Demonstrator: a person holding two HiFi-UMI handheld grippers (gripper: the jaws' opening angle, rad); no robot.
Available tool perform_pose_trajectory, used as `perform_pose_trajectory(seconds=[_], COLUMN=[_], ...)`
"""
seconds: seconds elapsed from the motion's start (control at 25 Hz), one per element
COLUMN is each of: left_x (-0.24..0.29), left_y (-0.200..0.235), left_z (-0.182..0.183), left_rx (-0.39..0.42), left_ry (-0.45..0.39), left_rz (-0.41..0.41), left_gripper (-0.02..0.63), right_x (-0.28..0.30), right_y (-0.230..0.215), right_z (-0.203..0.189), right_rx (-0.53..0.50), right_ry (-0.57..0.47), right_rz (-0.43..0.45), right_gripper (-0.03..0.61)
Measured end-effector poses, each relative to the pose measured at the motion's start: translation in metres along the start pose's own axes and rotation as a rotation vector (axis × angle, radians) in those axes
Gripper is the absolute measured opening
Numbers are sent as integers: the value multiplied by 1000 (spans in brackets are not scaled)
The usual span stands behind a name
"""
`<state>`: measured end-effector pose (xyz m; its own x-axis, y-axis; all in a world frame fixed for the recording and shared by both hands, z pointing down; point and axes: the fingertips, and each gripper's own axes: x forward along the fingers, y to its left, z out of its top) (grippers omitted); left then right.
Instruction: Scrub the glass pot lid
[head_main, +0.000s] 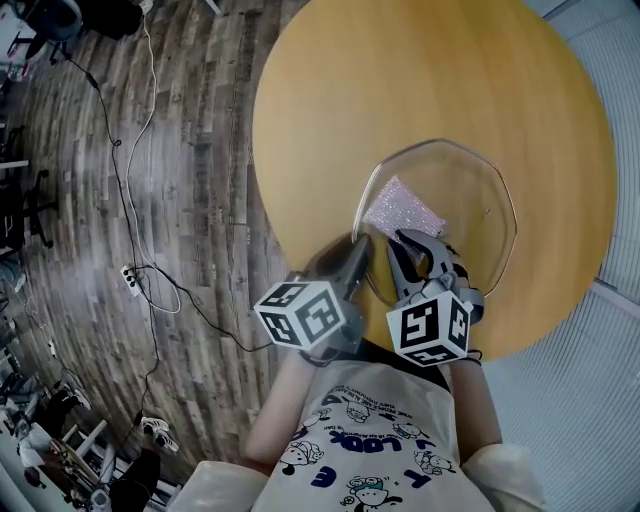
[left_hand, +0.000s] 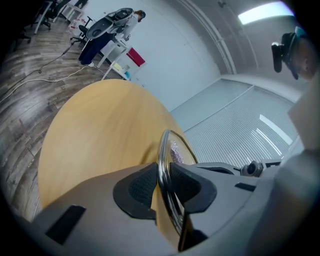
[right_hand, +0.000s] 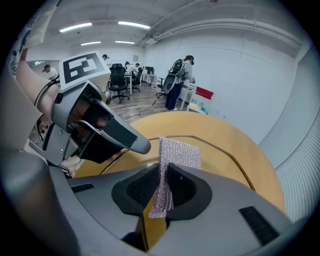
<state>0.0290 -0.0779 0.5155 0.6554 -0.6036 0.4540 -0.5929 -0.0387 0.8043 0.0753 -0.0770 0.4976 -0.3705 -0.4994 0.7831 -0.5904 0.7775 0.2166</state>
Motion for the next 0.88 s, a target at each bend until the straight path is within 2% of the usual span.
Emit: perform_pose_trajectory(seconds=[0.16,0.28,0.88], left_x=[-1,-2,-7], left_y=[2,2,5], left_z=[0,0,-8], left_rx=[-6,-7,-3], left_ry=[3,1,9], left_rz=[5,10,13], left_gripper=[86,86,86], right_x=[7,10,20], right_y=[5,5,-12], right_z=[-2,-2,-1], right_rx=[-82,-104,-74], right_ry=[40,48,51], right_rz=[18,29,0], right_gripper=[63,63,63])
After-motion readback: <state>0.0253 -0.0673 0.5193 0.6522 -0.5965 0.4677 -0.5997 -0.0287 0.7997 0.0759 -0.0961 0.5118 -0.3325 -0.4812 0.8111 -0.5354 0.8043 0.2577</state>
